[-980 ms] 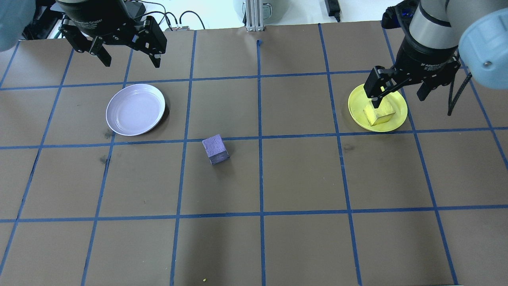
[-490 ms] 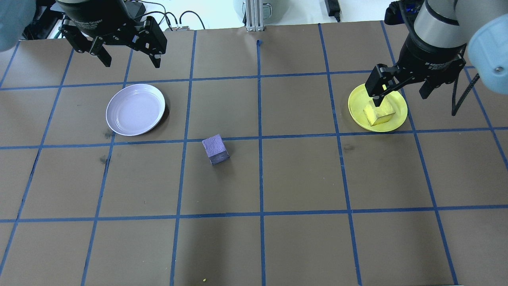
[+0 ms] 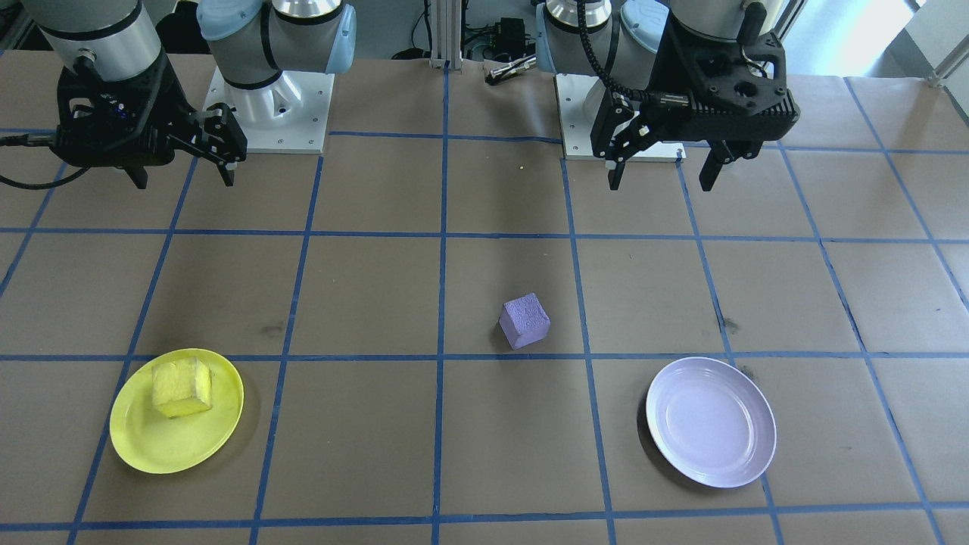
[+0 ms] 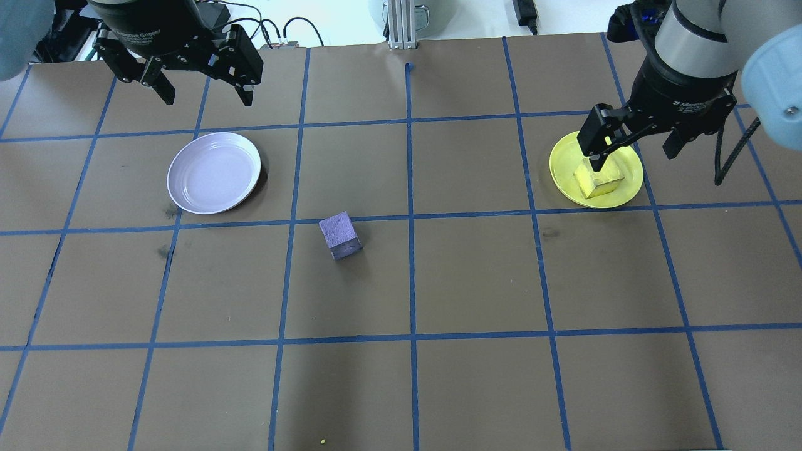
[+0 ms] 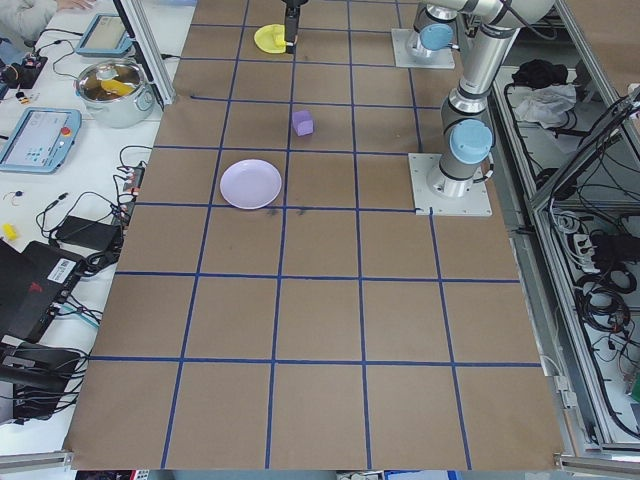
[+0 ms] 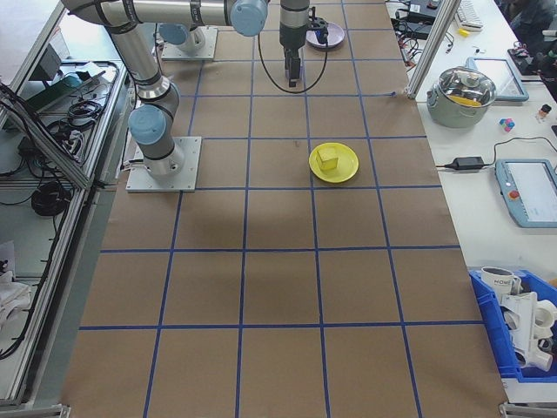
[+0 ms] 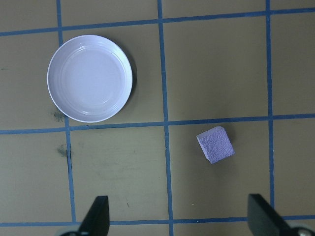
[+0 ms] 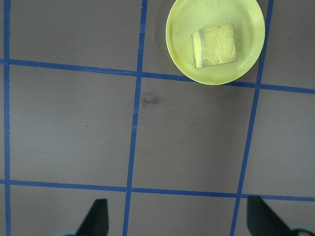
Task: Sort blocks by color into plates
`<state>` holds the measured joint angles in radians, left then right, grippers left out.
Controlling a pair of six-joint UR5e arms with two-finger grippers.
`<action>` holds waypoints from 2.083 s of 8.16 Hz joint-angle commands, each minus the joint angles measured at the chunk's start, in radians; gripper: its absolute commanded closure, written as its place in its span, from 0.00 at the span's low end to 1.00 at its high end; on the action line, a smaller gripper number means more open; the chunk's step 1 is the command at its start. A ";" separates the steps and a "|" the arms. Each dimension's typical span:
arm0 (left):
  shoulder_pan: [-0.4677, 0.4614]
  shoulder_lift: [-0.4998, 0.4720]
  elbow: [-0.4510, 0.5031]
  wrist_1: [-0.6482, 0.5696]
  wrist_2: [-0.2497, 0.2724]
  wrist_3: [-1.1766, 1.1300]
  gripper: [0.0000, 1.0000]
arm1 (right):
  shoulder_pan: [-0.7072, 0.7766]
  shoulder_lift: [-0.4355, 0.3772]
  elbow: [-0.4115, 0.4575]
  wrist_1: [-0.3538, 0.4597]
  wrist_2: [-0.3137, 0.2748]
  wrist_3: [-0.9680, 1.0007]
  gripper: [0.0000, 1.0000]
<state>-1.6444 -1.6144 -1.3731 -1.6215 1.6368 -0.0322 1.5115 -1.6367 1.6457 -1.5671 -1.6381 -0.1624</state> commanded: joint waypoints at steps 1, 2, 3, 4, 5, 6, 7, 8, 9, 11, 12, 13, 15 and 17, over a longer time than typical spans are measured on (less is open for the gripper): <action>0.000 0.001 0.000 0.000 0.000 0.000 0.00 | -0.001 0.003 0.000 -0.001 -0.002 -0.002 0.00; 0.000 0.001 0.000 0.000 -0.002 0.000 0.00 | -0.001 0.003 0.000 -0.001 -0.002 -0.002 0.00; 0.000 0.001 0.000 0.000 0.000 0.000 0.00 | -0.001 0.003 0.000 -0.002 -0.002 -0.002 0.00; 0.000 -0.001 0.000 0.000 -0.002 0.000 0.00 | -0.001 0.003 0.000 -0.002 -0.002 -0.003 0.00; 0.000 -0.001 0.000 0.000 -0.002 0.000 0.00 | -0.001 0.003 0.000 -0.002 -0.003 -0.003 0.00; 0.000 -0.001 0.000 0.000 -0.002 0.000 0.00 | -0.001 0.003 0.000 -0.002 -0.003 -0.002 0.00; -0.002 0.001 0.000 0.000 0.000 0.000 0.00 | -0.001 0.003 0.000 -0.005 -0.003 -0.003 0.00; 0.000 -0.001 0.000 -0.001 0.000 0.000 0.00 | -0.001 0.003 0.000 -0.007 -0.003 -0.003 0.00; -0.002 -0.001 0.000 0.000 -0.002 0.000 0.00 | -0.001 0.003 0.000 -0.004 -0.003 -0.002 0.00; -0.002 -0.010 0.002 0.000 0.000 -0.002 0.00 | -0.001 0.003 0.000 -0.005 -0.003 -0.002 0.00; -0.002 -0.013 0.002 0.000 -0.002 -0.002 0.00 | -0.001 0.003 0.000 -0.011 -0.002 -0.003 0.00; -0.002 -0.016 0.003 0.000 -0.020 -0.002 0.00 | -0.001 0.003 0.000 -0.011 0.000 -0.002 0.00; -0.002 -0.062 0.002 0.032 -0.077 -0.032 0.00 | -0.001 0.003 0.000 -0.011 -0.003 -0.003 0.00; -0.002 -0.128 -0.038 0.069 -0.074 -0.054 0.00 | -0.001 0.003 0.000 -0.004 -0.005 -0.002 0.00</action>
<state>-1.6459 -1.6892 -1.3764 -1.5814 1.5676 -0.0632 1.5110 -1.6337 1.6459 -1.5753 -1.6419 -0.1655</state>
